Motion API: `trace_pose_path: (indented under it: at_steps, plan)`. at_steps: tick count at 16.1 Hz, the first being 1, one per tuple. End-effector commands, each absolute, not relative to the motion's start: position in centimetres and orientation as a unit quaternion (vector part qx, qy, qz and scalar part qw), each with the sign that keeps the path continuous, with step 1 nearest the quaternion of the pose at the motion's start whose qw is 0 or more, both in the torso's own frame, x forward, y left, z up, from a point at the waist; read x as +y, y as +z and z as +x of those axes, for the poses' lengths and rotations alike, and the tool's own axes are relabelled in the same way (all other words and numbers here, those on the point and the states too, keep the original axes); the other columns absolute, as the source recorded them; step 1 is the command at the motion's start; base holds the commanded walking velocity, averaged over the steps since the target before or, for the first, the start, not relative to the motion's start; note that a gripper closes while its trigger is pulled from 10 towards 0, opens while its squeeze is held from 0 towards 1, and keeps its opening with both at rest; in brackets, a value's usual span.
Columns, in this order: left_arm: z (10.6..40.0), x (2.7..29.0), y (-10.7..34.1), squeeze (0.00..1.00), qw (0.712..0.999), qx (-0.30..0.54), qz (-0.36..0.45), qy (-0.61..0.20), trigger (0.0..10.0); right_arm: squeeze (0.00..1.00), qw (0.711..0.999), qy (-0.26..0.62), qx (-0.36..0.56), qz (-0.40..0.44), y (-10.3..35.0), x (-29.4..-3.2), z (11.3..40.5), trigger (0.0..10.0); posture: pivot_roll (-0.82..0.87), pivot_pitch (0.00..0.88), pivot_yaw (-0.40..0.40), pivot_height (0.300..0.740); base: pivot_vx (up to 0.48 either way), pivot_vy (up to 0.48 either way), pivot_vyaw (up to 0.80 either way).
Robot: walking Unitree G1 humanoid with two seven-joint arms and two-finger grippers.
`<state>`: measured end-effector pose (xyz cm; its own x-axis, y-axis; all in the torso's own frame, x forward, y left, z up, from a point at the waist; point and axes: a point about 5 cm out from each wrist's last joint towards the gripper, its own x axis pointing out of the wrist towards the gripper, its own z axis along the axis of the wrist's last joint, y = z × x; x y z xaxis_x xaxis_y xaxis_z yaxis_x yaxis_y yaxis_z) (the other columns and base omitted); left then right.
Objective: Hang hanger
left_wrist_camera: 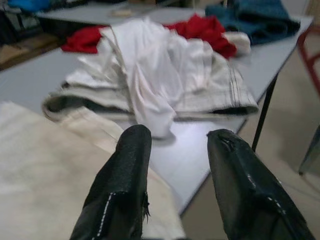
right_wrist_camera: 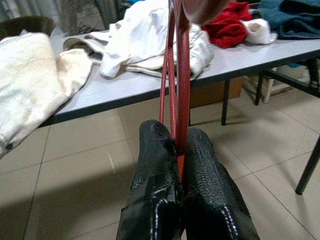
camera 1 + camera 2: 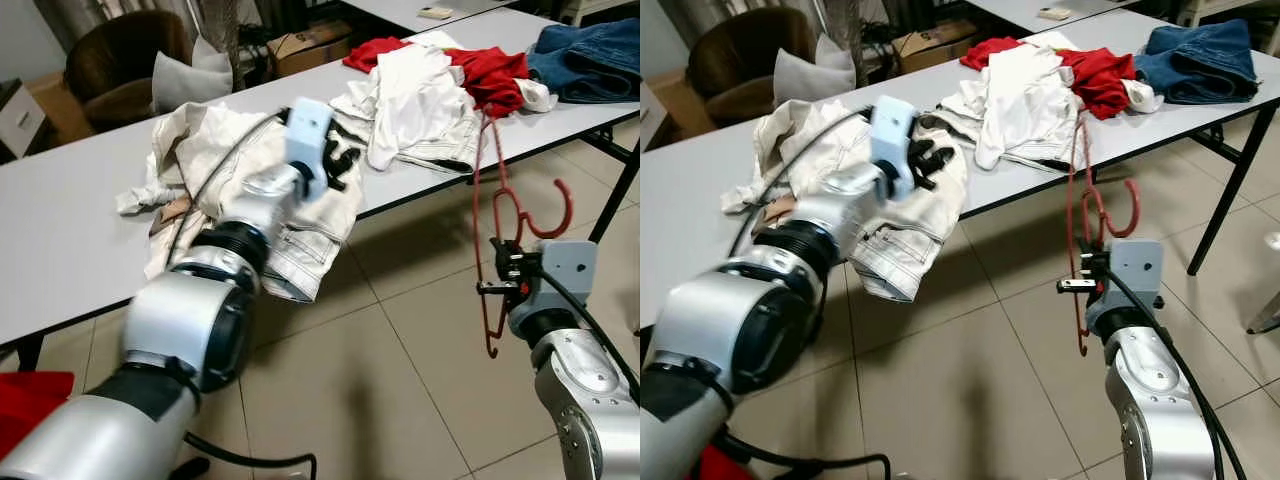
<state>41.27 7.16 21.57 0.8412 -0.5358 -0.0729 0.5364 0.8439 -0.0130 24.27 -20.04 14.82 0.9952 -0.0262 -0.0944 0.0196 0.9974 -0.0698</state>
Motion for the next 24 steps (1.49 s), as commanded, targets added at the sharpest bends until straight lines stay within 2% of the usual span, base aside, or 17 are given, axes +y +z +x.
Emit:
trace_pose_path:
  at_steps: [1, 2, 3, 4, 6, 8, 10, 12, 16, 18, 21, 24]
  plan:
    - [41.5, 8.8, 22.7, 1.00, 0.959, 0.009, -0.003, -0.283, 10.0, 0.00, 0.998, 0.009, 0.048, -0.031, 15.0, -19.4, 24.3, 10.0, -0.15, 0.000, 0.174, 0.740, 0.000, 0.000, 0.00]
    - [41.5, 10.3, 22.6, 1.00, 0.958, -0.006, -0.009, -0.288, 10.0, 0.00, 0.998, 0.020, 0.052, -0.029, 15.0, -19.3, 24.1, 10.0, -0.14, 0.000, 0.168, 0.740, 0.000, 0.000, 0.00]
    - [41.3, 12.0, 22.1, 0.79, 0.958, -0.013, -0.026, -0.284, 10.0, 0.00, 0.998, 0.027, 0.053, -0.027, 15.0, -19.2, 24.0, 10.0, -0.13, 0.000, 0.162, 0.740, 0.000, 0.000, 0.00]
    - [40.8, 13.8, 21.1, 0.00, 0.958, -0.016, -0.061, -0.281, 10.0, 0.00, 0.998, 0.035, 0.052, -0.021, 15.2, -19.1, 24.1, 10.0, -0.12, 0.000, 0.148, 0.740, 0.000, 0.000, 0.00]
    - [39.2, 16.5, 19.7, 0.00, 0.961, -0.042, -0.072, -0.263, 10.0, 0.00, 0.997, 0.052, 0.051, -0.021, 15.4, -18.6, 24.3, 10.0, -0.10, 0.000, 0.124, 0.740, 0.000, 0.000, 0.00]
    - [36.5, 18.8, 18.6, 0.00, 0.973, -0.074, -0.066, -0.207, 10.0, 0.00, 0.995, 0.077, 0.051, -0.025, 15.4, -18.0, 24.7, 10.0, -0.07, 0.000, 0.090, 0.740, 0.000, 0.000, 0.00]
    - [33.4, 20.4, 16.5, 0.00, 0.979, -0.061, -0.042, -0.191, 10.0, 0.00, 0.993, 0.095, 0.051, -0.052, 15.3, -17.6, 25.2, 10.0, -0.05, 0.000, 0.066, 0.740, 0.000, 0.000, 0.00]
    - [31.4, 20.4, 15.7, 0.00, 0.979, -0.049, -0.029, -0.194, 10.0, 0.00, 0.993, 0.094, 0.053, -0.055, 15.3, -17.7, 25.2, 10.0, -0.04, 0.000, 0.064, 0.740, 0.000, 0.000, 0.00]
    - [28.5, 19.6, 13.8, 0.00, 0.989, -0.035, -0.020, -0.142, 10.0, 0.00, 0.993, 0.067, 0.051, -0.082, 14.4, -18.1, 24.5, 10.0, -0.05, 0.000, 0.083, 0.740, 0.236, 0.000, 0.00]
    - [27.6, 19.1, 12.9, 0.00, 0.990, -0.026, -0.010, -0.137, 10.0, 0.00, 0.993, 0.060, 0.042, -0.090, 14.4, -18.4, 24.3, 10.0, -0.05, 0.000, 0.078, 0.740, 0.437, 0.000, 0.00]
    - [27.4, 18.5, 12.7, 0.00, 0.990, -0.023, -0.007, -0.141, 10.0, 0.00, 0.995, 0.071, 0.044, -0.055, 14.6, -18.6, 24.4, 10.0, -0.05, 0.000, 0.073, 0.740, 0.454, 0.000, 0.00]
    - [27.2, 18.8, 12.7, 0.00, 0.992, -0.020, 0.001, -0.126, 10.0, 0.00, 0.993, 0.090, 0.044, -0.066, 14.5, -18.1, 24.5, 10.0, -0.04, 0.000, 0.067, 0.740, 0.453, 0.000, 0.00]
